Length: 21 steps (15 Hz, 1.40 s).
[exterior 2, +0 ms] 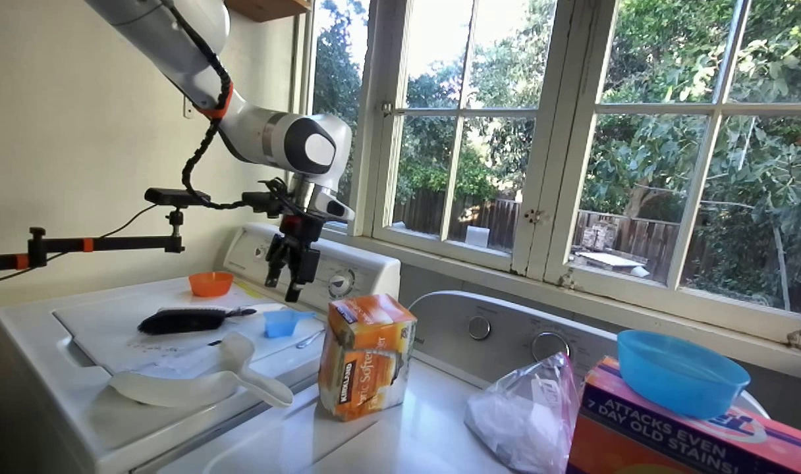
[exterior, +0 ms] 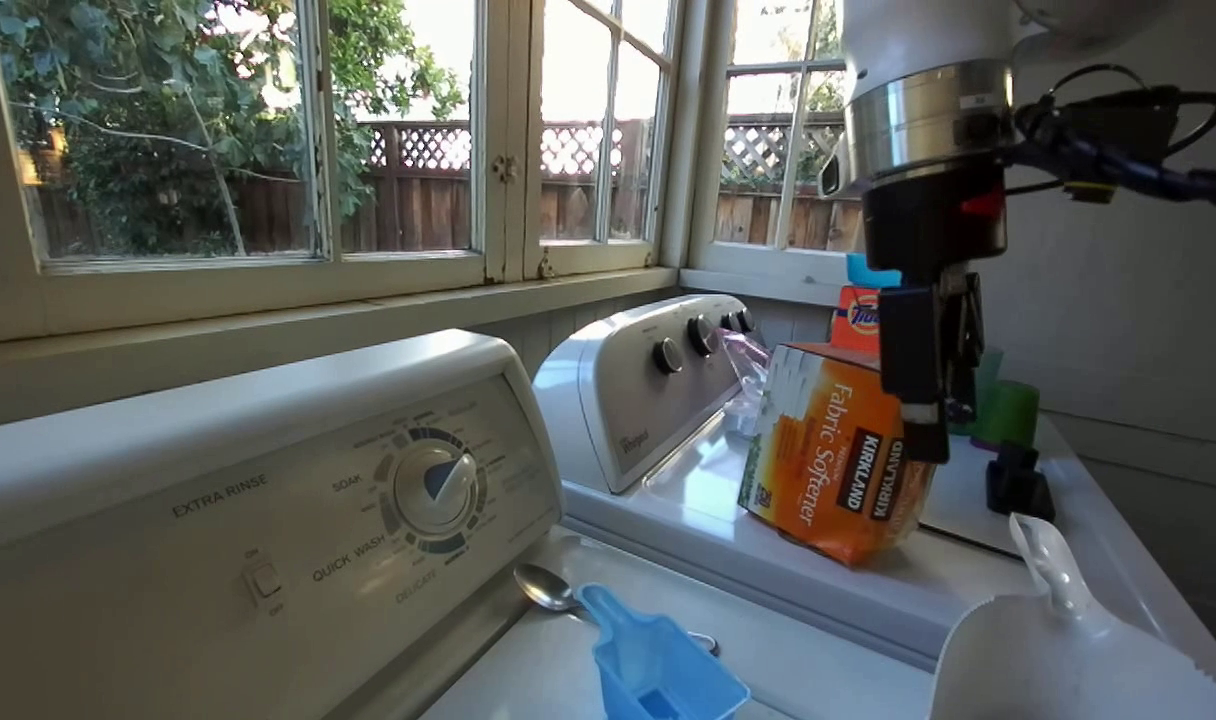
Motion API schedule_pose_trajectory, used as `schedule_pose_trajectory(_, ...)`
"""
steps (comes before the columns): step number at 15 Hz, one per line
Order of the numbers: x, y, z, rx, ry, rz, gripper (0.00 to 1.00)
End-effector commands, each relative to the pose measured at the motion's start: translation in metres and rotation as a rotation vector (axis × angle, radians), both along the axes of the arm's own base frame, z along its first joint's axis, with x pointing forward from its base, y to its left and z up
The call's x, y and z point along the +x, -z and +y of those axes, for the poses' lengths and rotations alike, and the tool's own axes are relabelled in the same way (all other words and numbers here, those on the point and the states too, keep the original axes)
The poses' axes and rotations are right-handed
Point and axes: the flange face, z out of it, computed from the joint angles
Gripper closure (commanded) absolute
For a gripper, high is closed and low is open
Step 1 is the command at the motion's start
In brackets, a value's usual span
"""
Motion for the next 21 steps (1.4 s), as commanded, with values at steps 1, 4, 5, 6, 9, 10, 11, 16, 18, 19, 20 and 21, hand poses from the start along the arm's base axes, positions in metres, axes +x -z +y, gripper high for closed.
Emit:
schedule_pose_trajectory(1, -0.004, 0.017, -0.010, 0.018, -0.169, 0.050, 0.00)
schedule_pose_trajectory(4, -0.005, 0.029, -0.018, 0.044, -0.315, 0.088, 0.00)
schedule_pose_trajectory(5, -0.006, 0.033, -0.016, 0.045, -0.352, 0.104, 0.00)
schedule_pose_trajectory(6, -0.010, 0.038, -0.009, 0.039, -0.381, 0.123, 0.00)
schedule_pose_trajectory(9, -0.016, 0.037, 0.005, 0.047, -0.323, 0.094, 0.00)
schedule_pose_trajectory(10, -0.011, 0.039, -0.001, 0.056, -0.352, 0.108, 0.00)
schedule_pose_trajectory(11, -0.013, 0.039, 0.003, 0.052, -0.344, 0.106, 0.00)
schedule_pose_trajectory(16, -0.011, 0.048, 0.032, 0.071, -0.279, 0.126, 0.00)
schedule_pose_trajectory(18, -0.009, 0.060, 0.055, 0.090, -0.233, 0.125, 0.00)
schedule_pose_trajectory(19, -0.008, 0.068, 0.066, 0.107, -0.209, 0.132, 0.00)
schedule_pose_trajectory(20, -0.008, 0.076, 0.075, 0.129, -0.188, 0.143, 0.00)
schedule_pose_trajectory(21, -0.008, 0.081, 0.082, 0.142, -0.176, 0.149, 0.00)
